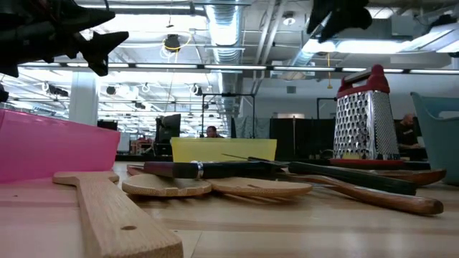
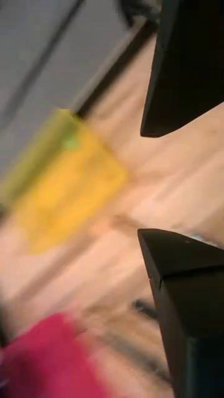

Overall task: Pick & Place Kitchen Items
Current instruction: Put the brown serving spoon into the yellow bin

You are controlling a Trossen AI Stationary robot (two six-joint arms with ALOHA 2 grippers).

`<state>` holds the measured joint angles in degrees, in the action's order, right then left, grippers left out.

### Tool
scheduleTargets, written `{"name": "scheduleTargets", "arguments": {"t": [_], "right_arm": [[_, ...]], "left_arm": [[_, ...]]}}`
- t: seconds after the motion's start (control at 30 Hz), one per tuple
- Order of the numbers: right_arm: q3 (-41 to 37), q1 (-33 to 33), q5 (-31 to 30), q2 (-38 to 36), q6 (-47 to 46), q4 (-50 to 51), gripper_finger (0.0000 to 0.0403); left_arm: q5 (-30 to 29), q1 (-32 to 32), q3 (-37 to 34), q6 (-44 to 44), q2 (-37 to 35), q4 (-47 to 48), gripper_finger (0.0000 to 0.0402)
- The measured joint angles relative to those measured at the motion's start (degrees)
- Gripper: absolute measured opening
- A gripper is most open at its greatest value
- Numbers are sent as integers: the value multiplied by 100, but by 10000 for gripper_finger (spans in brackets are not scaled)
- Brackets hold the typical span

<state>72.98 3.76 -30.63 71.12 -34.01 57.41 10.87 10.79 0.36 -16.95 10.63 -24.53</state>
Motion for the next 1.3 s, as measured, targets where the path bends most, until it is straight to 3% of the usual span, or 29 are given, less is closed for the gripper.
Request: {"name": "scheduleTargets", "arguments": {"t": [0.2, 0.63, 0.87, 1.3], "right_arm": [[620, 158, 602, 1435, -612, 760, 265], [644, 421, 1463, 3421, -918, 957, 265], [605, 330, 1888, 3893, -623, 597, 265], [-324, 252, 2369, 3912, -608, -276, 265]], "left_arm": [[-11, 0, 0, -1, 0, -2, 207], [-13, 0, 0, -4, 0, -4, 208], [-12, 0, 0, -4, 0, -7, 208], [-11, 0, 0, -5, -2, -13, 208]]}}
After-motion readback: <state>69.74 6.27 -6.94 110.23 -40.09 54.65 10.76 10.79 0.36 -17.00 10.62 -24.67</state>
